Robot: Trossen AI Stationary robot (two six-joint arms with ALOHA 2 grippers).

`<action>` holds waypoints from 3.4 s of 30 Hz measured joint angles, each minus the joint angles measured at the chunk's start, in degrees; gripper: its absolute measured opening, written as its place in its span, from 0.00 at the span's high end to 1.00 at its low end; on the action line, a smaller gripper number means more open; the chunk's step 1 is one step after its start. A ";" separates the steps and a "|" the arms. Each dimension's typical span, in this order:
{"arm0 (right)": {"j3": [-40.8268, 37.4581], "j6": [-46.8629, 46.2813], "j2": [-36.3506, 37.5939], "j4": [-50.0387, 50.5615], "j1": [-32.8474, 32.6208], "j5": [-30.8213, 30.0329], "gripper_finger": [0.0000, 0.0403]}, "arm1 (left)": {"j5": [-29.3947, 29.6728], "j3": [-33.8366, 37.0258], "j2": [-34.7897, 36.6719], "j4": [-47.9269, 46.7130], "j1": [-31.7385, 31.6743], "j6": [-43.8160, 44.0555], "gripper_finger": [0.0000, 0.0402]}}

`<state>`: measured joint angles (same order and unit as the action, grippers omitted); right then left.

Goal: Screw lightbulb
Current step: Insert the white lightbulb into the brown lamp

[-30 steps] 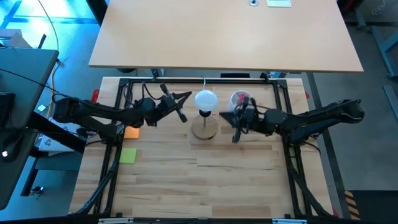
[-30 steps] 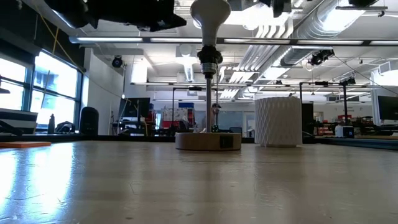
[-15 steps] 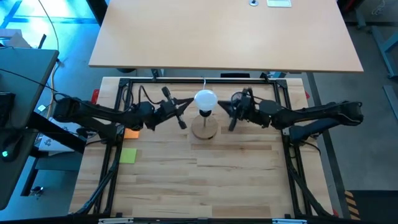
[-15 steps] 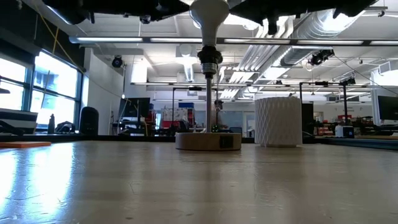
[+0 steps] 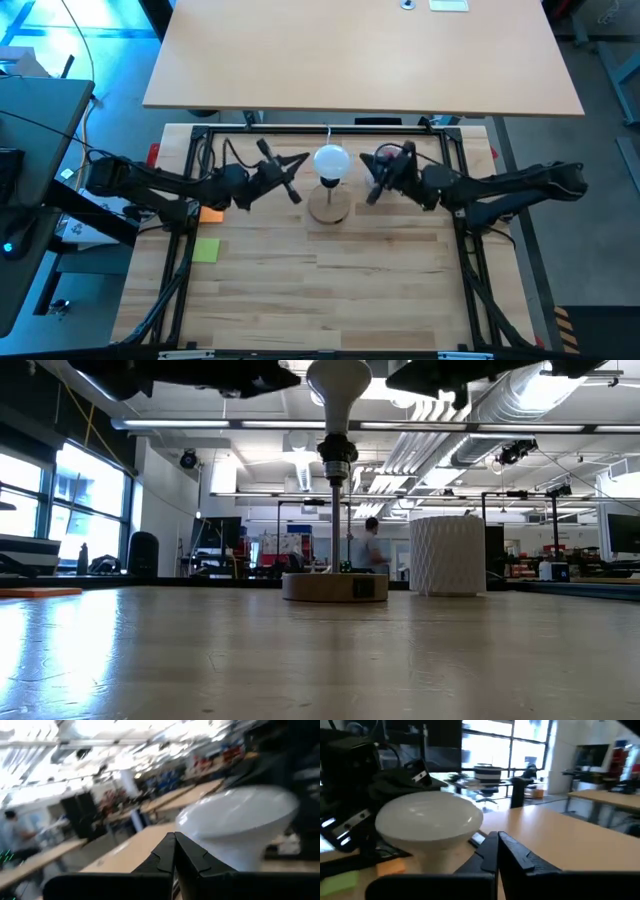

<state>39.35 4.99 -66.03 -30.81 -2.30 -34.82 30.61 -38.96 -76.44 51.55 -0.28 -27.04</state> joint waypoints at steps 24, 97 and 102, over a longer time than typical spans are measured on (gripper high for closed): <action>0.00 0.07 0.09 -0.66 -0.30 2.73 1.00 | -2.69 0.00 0.69 0.24 1.64 -1.07 1.00; 0.02 -10.41 -1.99 -3.63 5.06 18.61 1.00 | -3.11 -0.04 -0.30 3.45 2.40 2.34 1.00; 0.02 -11.11 -2.30 -3.73 2.77 25.90 1.00 | -2.20 -0.04 -2.19 2.33 -1.89 4.42 1.00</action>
<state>39.38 -6.12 -68.33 -34.53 0.48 -8.92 28.41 -39.00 -78.64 53.88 -2.17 -22.62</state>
